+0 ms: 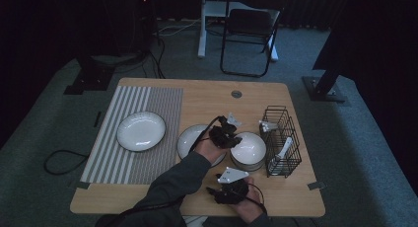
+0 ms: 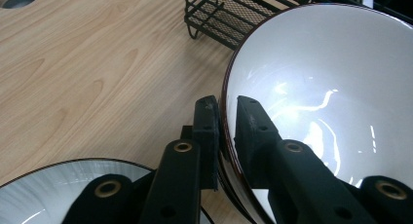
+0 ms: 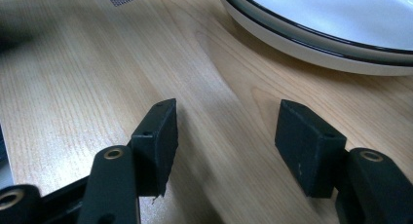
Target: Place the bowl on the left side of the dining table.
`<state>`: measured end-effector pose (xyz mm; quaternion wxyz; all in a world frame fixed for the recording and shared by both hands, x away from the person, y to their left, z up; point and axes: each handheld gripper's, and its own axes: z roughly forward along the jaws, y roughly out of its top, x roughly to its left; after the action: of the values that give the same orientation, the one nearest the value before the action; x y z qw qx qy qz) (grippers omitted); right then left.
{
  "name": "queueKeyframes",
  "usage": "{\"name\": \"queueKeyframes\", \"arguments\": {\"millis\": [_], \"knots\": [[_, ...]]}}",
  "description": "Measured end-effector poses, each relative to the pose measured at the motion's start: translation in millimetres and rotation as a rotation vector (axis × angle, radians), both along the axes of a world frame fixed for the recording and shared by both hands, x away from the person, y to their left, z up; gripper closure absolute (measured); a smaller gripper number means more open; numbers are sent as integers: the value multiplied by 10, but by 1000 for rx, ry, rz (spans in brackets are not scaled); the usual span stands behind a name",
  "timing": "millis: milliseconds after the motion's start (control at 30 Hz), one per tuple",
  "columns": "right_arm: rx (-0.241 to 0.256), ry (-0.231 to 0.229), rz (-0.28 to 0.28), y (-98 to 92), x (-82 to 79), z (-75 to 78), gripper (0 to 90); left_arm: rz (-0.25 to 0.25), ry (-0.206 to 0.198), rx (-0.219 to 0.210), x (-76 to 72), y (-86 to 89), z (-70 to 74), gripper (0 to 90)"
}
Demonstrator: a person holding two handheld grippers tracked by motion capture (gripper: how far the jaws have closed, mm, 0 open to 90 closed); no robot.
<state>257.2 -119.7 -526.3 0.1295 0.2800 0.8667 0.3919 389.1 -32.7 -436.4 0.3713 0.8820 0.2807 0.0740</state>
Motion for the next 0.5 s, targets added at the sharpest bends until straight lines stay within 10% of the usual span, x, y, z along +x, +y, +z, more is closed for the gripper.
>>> {"name": "queueKeyframes", "arguments": {"millis": [500], "knots": [[-1,0,2,-1,0,0,404,21,48,-90,41,51,4,830]]}}
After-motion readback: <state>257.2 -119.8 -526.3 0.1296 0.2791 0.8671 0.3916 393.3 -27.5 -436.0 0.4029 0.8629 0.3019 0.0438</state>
